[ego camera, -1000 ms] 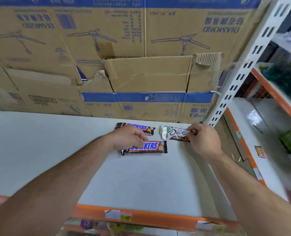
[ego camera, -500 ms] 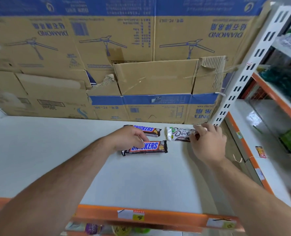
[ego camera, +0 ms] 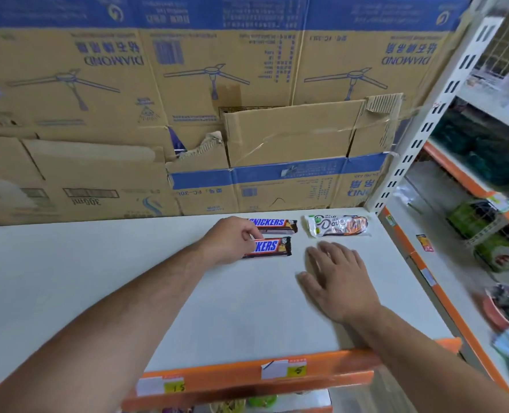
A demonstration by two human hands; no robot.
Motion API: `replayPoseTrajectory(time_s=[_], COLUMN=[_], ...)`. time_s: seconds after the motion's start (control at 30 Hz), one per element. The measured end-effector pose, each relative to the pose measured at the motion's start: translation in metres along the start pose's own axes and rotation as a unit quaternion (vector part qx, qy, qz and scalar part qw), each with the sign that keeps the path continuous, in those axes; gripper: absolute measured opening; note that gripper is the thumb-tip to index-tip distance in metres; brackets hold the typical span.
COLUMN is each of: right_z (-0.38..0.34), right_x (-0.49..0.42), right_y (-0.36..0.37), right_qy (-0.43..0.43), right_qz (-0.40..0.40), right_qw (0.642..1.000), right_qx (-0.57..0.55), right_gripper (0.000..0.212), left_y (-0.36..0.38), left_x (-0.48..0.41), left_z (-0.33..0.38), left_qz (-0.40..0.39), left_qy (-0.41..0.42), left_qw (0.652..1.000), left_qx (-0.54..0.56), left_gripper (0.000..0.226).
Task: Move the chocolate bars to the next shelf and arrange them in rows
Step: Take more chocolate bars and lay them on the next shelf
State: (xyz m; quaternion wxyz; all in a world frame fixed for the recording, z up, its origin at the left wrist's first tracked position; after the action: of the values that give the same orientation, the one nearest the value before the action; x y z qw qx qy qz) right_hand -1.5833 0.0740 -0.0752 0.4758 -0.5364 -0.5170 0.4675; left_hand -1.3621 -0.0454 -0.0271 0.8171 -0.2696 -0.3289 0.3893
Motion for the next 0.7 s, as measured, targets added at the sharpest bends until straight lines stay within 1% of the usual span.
replayPoseTrajectory(time_s=[0.07,0.17,0.33,0.5,0.57,0.63,0.7], right_z=[-0.002,-0.003,-0.003,-0.002,-0.001,0.000,0.000], right_x=[0.001,0.001,0.000,0.001,0.000,0.000,0.001], right_y=[-0.001,-0.003,-0.001,-0.001,-0.001,-0.001,-0.001], right_qy=[-0.001,0.005,0.015,0.014,0.014,0.014,0.014], right_qz=[0.001,-0.005,-0.003,-0.001,-0.001,-0.003,-0.005], right_qw=[1.000,1.000,1.000,1.000,1.000,1.000,1.000], right_qx=[0.000,-0.004,-0.018,-0.020,-0.021,-0.022,-0.024], right_gripper=[0.064,0.064,0.059,0.060,0.060,0.060,0.061], left_y=[0.000,-0.001,0.006,0.005,0.005,0.006,0.009], left_x=[-0.007,-0.016,-0.029,-0.032,-0.030,-0.029,-0.030], left_z=[-0.001,0.002,0.000,-0.001,0.000,-0.001,0.000], left_qz=[0.033,0.072,0.092,0.112,0.121,0.115,0.104], left_qy=[0.025,0.053,0.114,0.120,0.121,0.115,0.102], left_qw=[0.999,0.994,0.979,0.970,0.964,0.961,0.963], left_qx=[-0.011,-0.063,-0.141,-0.178,-0.203,-0.222,-0.226], left_gripper=[0.022,0.024,0.029,0.032,0.037,0.043,0.043])
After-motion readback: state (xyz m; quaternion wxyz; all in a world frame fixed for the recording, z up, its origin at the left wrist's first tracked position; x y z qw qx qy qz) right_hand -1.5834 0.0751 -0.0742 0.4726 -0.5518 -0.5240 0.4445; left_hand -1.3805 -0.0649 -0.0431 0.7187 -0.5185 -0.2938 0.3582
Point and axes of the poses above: each hand's wrist, its own x-axis away from the middle knuckle, its own y-axis out of the palm, z = x × y, the point moved 2 cm from there along -x, towards the middle knuckle, and after that the axes turned 8 degrees about -z, right-handed, at the moved point
